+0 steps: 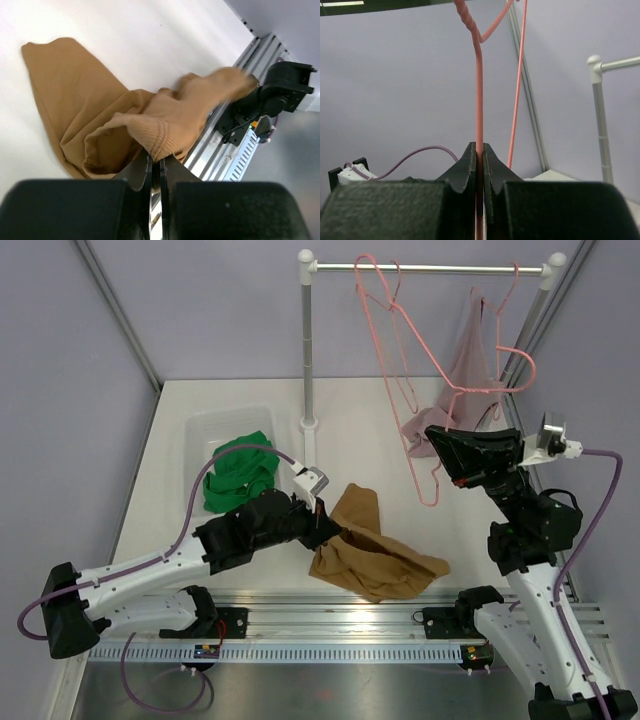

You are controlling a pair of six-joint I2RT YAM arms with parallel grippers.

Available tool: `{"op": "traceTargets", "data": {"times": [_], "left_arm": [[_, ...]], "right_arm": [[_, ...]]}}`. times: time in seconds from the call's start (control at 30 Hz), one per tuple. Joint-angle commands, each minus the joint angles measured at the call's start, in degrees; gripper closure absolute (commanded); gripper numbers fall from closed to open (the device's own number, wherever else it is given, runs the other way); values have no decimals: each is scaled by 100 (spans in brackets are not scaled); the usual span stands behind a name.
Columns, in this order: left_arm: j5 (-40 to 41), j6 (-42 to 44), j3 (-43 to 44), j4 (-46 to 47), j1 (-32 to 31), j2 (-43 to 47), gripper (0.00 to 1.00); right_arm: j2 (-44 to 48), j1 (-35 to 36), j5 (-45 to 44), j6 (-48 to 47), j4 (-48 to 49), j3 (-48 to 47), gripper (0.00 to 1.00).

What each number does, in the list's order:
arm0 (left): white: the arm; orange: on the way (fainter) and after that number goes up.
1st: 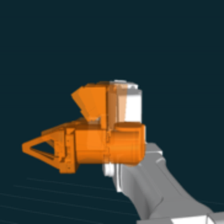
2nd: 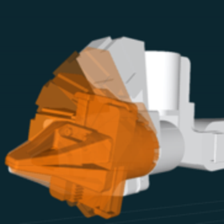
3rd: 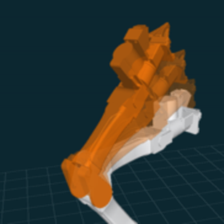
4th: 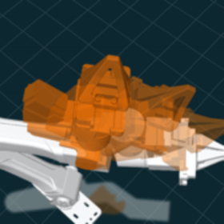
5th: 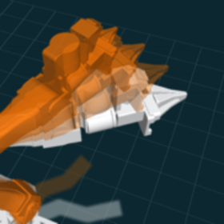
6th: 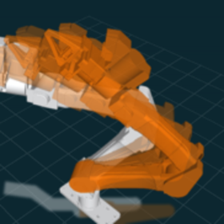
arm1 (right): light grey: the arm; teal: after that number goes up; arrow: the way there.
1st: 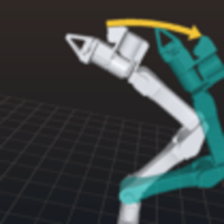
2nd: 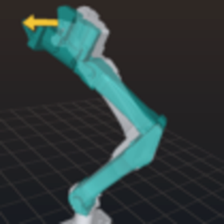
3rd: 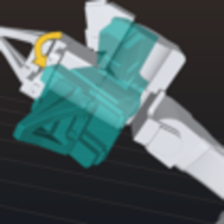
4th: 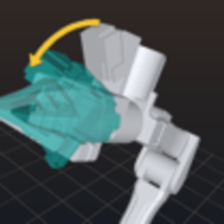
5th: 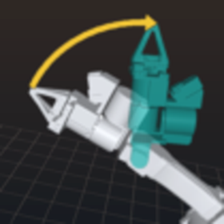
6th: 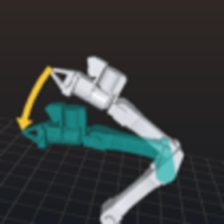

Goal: Remove the tank top from the hanger

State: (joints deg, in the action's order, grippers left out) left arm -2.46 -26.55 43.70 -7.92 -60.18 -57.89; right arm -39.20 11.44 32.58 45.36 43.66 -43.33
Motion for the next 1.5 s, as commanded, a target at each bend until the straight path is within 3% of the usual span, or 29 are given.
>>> {"op": "traceTargets", "data": {"times": [0.0, 0.03, 0.07, 0.13, 0.17, 0.2, 0.3, 0.33, 0.4, 0.47, 0.57, 0.6, 0.8, 0.97, 1.3, 1.47], "left_arm": [[541, -17, -2, 240, -37, 6, 100], [640, -17, 24, 152, -46, -29, 100], [815, 9, 103, -41, -46, -64, 100], [1001, 27, 208, -261, -72, -108, 100], [1193, 35, 305, -489, -99, -152, 100], [1273, 35, 358, -595, -116, -161, 100], [1476, -35, 577, -1007, -169, -126, 81], [1494, -26, 648, -1105, -187, -74, 78], [1573, 0, 893, -1438, -222, -12, 60], [1739, 26, 1087, -1833, -248, 111, 49], [2028, 27, 1517, -2430, -283, 347, 17], [2082, 27, 1597, -2572, -292, 427, 1], [2837, 132, 2194, -3749, -292, 936, 1], [3005, 404, 2555, -4585, -292, 1034, 1], [3049, 607, 1651, -4306, -283, 1578, 1], [3120, 598, 1571, -4305, -283, 1649, 1]], "right_arm": [[465, -19, -603, -588, 167, -122, 100], [527, -11, -638, -773, -362, -297, 100], [571, -10, -647, -957, -1637, -803, 100], [510, -11, -892, -1520, -3311, -1499, 100], [345, -10, -1442, -1644, -5078, -2260, 100], [238, -10, -1769, -1880, -5826, -2615, 100], [-244, -11, -2905, -2275, -7909, -3646, 100], [-350, -19, -2967, -2391, -8152, -3778, 100], [-613, -10, -3152, -2601, -8608, -4033, 100], [-764, -10, -3170, -2699, -8742, -4200, 100], [-1177, -19, -3222, -2910, -8971, -4533, 100], [-1404, -19, -3266, -2997, -9024, -4613, 100], [-2484, -28, -3275, -3113, -8919, -5255, 100], [-3451, -19, -3337, -3262, -8691, -5913, 100], [-5272, -19, -3275, -3552, -8962, -7926, 100], [-6343, -28, -2845, -3596, -9489, -9253, 100]]}}
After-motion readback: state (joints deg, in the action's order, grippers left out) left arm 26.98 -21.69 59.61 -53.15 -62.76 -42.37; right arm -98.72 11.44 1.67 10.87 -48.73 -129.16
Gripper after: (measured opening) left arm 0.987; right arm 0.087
